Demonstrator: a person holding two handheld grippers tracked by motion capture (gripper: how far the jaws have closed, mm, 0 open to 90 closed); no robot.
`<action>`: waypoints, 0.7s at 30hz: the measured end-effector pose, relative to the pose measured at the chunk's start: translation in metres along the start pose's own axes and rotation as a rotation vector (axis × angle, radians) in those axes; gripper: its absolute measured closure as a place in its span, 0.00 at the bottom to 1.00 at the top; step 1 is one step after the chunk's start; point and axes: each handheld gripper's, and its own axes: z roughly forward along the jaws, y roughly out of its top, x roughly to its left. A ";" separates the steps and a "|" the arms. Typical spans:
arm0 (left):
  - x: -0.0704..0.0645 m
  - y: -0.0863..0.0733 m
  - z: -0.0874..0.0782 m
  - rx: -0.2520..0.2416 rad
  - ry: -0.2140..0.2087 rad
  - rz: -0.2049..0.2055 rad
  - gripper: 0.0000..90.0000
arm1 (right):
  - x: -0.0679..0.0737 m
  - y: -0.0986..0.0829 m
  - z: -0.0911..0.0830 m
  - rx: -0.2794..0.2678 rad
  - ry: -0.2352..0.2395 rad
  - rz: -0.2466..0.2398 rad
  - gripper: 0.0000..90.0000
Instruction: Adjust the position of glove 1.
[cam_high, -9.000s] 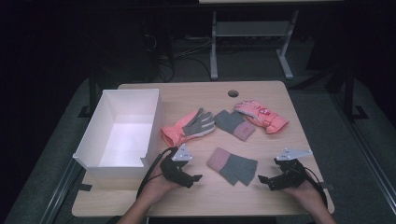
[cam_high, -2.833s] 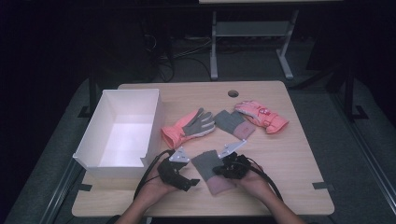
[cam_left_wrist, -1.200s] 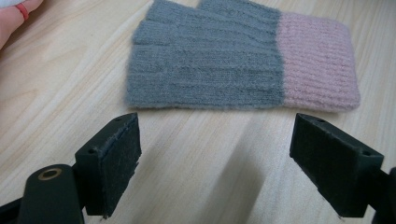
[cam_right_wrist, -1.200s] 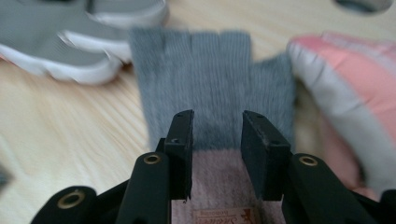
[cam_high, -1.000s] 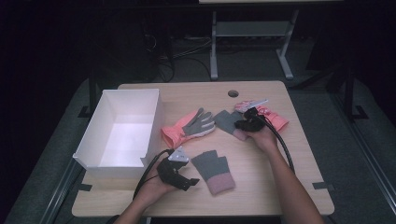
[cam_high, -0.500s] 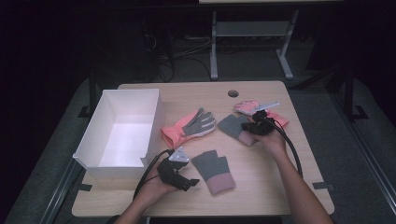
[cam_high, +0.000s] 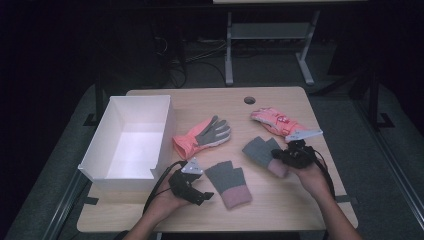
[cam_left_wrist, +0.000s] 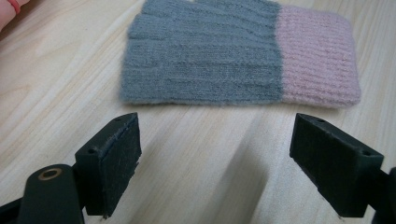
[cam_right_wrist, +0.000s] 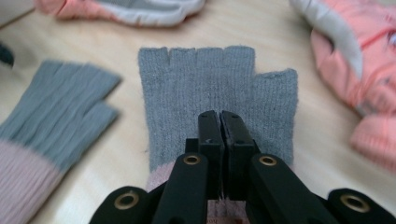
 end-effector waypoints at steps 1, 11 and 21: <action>0.000 0.000 0.000 0.008 0.002 0.010 0.18 | 0.003 -0.005 -0.002 0.008 0.002 -0.001 0.98; -0.001 0.000 -0.001 -0.003 0.004 0.006 0.18 | 0.015 -0.033 0.005 0.097 -0.001 -0.010 0.88; 0.002 -0.001 -0.003 -0.003 0.007 -0.002 0.18 | -0.017 -0.045 -0.026 0.060 -0.113 -0.009 1.00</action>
